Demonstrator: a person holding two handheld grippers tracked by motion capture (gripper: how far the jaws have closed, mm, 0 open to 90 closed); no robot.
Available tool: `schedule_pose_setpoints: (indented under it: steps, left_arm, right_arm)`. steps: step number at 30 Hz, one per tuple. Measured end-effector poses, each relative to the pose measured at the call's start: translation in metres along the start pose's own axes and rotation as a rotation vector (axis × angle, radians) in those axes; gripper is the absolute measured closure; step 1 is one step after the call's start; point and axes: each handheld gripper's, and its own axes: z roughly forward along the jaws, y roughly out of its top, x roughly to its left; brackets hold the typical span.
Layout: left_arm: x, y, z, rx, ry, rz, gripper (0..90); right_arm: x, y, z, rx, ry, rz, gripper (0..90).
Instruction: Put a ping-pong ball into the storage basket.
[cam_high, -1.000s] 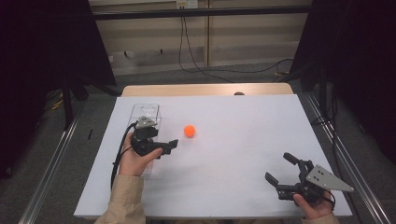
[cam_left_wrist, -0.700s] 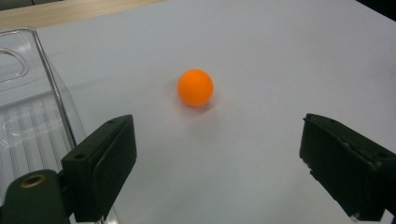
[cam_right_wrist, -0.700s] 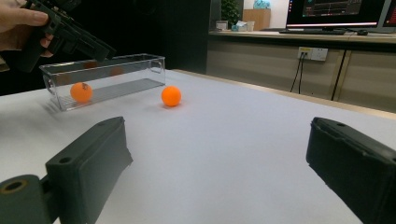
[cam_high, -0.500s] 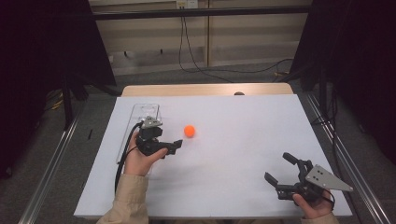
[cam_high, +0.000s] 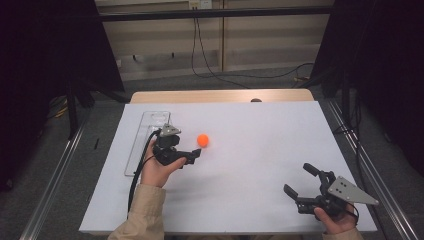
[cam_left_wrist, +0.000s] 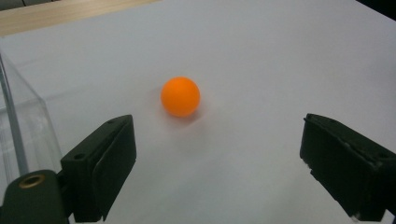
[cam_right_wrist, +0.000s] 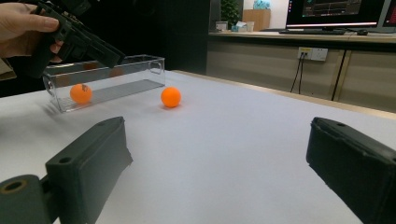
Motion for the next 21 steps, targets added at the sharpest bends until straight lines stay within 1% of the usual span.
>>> schedule_pose_setpoints:
  steps: [1, 4, 6, 13, 14, 15, 20, 21]
  left_arm:
    - [0.000, 0.000, 0.001, 0.006, 0.002, 0.006, 10.7]
    - [0.000, 0.001, 0.003, 0.007, 0.006, 0.002, 10.7]
    - [0.000, 0.000, 0.004, 0.015, 0.007, 0.010, 10.6]
    - [-0.002, 0.000, 0.010, 0.016, 0.008, 0.002, 10.6]
    - [-0.002, 0.000, 0.010, 0.024, 0.010, 0.011, 10.6]
    - [-0.003, 0.000, 0.011, 0.024, 0.010, 0.007, 10.5]
    - [-0.004, 0.000, 0.016, 0.030, 0.013, 0.019, 10.4]
    - [-0.005, -0.001, 0.017, 0.029, 0.013, 0.012, 10.4]
  right_arm:
    - [0.000, 0.000, 0.000, -0.001, 0.000, 0.000, 4.8]
    - [0.000, 0.000, 0.000, -0.002, 0.000, -0.001, 4.8]
    - [0.000, 0.000, 0.000, -0.001, 0.000, -0.001, 4.8]
    - [0.000, 0.000, 0.000, -0.001, -0.001, 0.000, 4.8]
    - [0.000, 0.000, 0.000, -0.002, -0.002, -0.001, 4.8]
    - [0.000, 0.000, 0.000, -0.003, -0.001, -0.001, 4.8]
    - [0.000, 0.000, 0.000, -0.001, -0.001, -0.001, 4.8]
    - [0.000, 0.000, 0.000, -0.001, -0.001, 0.000, 4.8]
